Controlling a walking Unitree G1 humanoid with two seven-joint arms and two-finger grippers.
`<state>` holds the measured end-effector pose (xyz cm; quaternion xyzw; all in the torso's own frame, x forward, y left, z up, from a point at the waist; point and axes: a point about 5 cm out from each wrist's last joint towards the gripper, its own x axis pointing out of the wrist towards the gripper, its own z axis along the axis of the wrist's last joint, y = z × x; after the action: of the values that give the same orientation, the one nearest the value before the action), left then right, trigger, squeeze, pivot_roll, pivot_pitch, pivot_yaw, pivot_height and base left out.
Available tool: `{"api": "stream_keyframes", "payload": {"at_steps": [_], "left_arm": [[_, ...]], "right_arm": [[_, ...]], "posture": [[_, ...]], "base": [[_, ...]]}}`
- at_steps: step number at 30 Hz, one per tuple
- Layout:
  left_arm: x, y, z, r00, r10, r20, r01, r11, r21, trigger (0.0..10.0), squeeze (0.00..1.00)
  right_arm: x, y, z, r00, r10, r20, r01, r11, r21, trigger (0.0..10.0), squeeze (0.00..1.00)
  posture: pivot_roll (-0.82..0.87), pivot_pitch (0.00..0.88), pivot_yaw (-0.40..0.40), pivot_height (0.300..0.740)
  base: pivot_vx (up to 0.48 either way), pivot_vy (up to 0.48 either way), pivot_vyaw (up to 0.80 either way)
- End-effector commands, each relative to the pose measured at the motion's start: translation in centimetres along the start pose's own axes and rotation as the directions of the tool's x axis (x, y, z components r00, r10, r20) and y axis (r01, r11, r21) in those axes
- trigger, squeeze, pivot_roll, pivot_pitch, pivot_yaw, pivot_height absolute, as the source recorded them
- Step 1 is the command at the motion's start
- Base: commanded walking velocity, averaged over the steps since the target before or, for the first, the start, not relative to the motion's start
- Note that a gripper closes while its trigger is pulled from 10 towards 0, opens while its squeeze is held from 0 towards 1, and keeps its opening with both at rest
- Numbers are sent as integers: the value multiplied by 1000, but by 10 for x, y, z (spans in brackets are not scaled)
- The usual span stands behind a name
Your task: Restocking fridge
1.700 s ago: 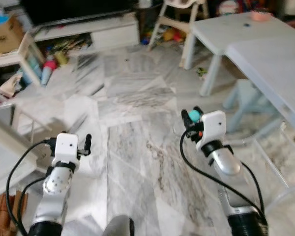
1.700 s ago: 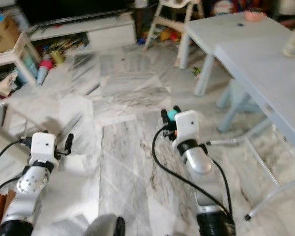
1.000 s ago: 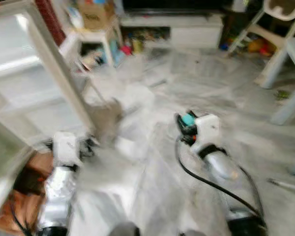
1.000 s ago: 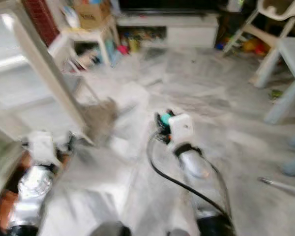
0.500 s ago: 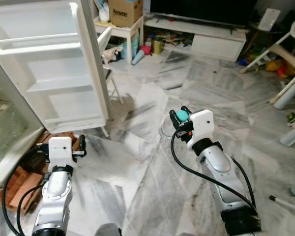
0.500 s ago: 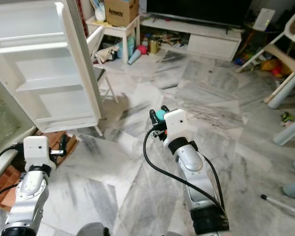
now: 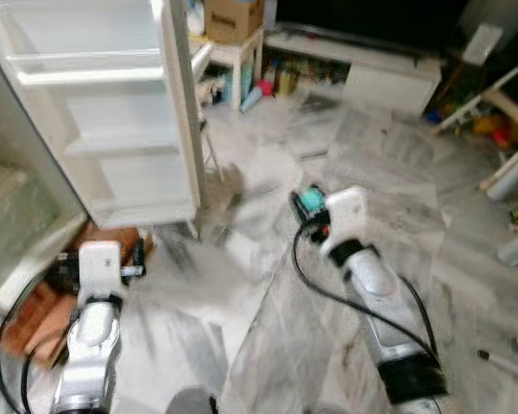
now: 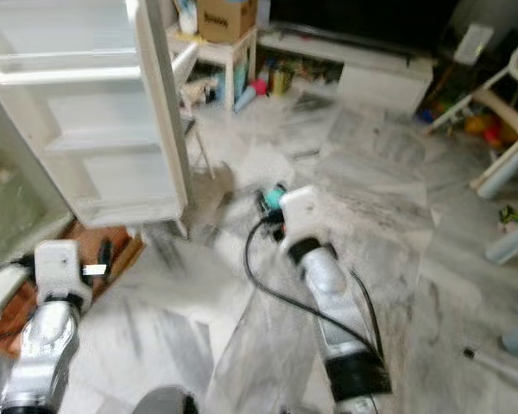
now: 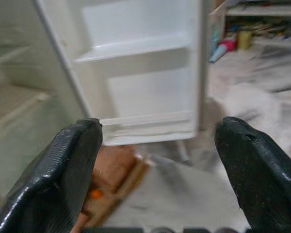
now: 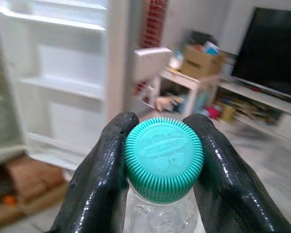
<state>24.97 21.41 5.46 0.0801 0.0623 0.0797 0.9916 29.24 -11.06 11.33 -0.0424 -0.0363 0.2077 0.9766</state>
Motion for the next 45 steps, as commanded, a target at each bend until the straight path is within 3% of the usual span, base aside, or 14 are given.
{"api": "stream_keyframes", "payload": {"at_steps": [1,12,27,45], "left_arm": [[2,-12,2,999,-46,5,46,999,4,10000,0],[6,-20,6,995,-100,25,100,995,20,10000,0],[7,-22,4,994,-105,17,104,994,29,10000,0],[7,-28,3,984,-179,19,178,983,38,10000,0]], "right_arm": [[-5,-13,3,999,-45,19,45,999,-21,10000,0],[-6,-18,5,998,-60,29,61,997,-39,10000,0],[0,-17,8,997,-49,51,51,998,-35,10000,0],[-1,-22,7,995,-83,48,85,996,-41,10000,0]], "posture": [[64,0,-7,740],[54,0,3,740],[50,0,0,740],[46,0,5,740]], "base": [[0,480,0],[0,472,0],[0,440,564],[452,41,0]]}}
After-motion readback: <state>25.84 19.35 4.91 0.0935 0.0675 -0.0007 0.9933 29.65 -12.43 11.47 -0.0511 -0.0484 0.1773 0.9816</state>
